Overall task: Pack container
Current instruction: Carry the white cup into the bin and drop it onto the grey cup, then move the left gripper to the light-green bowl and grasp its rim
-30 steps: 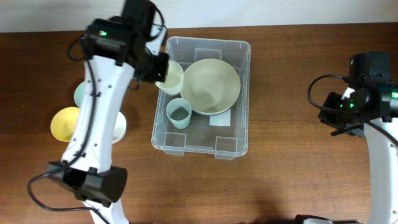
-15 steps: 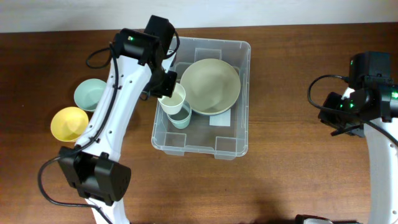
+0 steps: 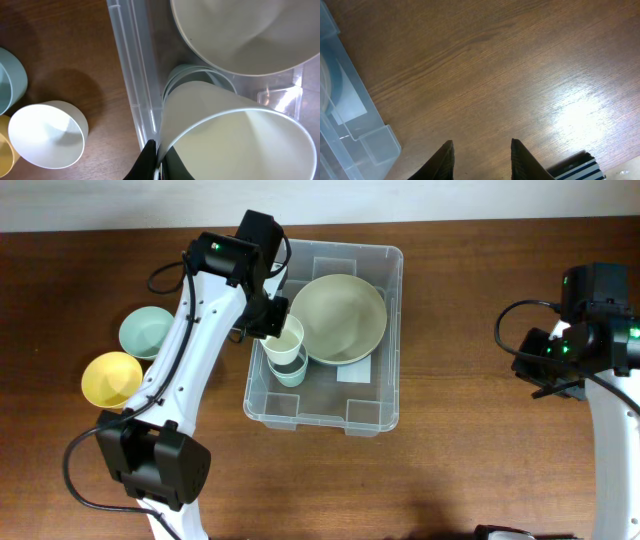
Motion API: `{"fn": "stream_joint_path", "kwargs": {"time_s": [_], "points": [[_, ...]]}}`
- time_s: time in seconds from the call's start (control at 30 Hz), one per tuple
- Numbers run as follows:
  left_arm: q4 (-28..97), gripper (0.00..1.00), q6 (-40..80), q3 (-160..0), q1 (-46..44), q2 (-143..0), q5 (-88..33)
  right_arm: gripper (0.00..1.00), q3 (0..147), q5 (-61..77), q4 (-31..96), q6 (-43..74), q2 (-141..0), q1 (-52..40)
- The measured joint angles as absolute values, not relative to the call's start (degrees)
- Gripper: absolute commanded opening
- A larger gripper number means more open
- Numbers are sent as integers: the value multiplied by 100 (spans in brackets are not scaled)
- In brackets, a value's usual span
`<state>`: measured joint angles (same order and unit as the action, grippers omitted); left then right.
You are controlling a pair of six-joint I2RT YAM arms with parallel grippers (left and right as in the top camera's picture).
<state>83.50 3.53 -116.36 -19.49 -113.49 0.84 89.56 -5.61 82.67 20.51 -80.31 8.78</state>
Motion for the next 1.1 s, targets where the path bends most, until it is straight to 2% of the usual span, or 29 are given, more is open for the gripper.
{"fn": "stream_joint_path", "kwargs": {"time_s": [0.1,0.17,0.37,0.47,0.53,0.73,0.87,1.1], "points": [[8350,41,364,-11636,-1949,-11349,60,32,8956,-561,8267,2053,-8031,878],[8359,48,362,-11636,-1949,-11349,58,32,8956,-561,8267,2056,-8031,878],[8501,48,344,-11636,-1949,-11347,62,32,8956,-561,8267,2053,-8031,878],[8460,55,344,-11629,-1911,-11288,132,33,8956,-561,8267,2051,-8031,878],[8420,55,340,-11618,-1691,-10971,331,32,8956,-561,8267,2051,-8031,878],[8486,55,541,-11592,-252,-10224,451,33,8956,-561,8265,2053,-8031,878],[8112,55,602,-10787,296,-10169,368,33,8956,-561,8265,2056,-8031,878],[6617,60,646,-8809,362,-10248,30,33,8954,-561,8270,2049,-8031,878]]}}
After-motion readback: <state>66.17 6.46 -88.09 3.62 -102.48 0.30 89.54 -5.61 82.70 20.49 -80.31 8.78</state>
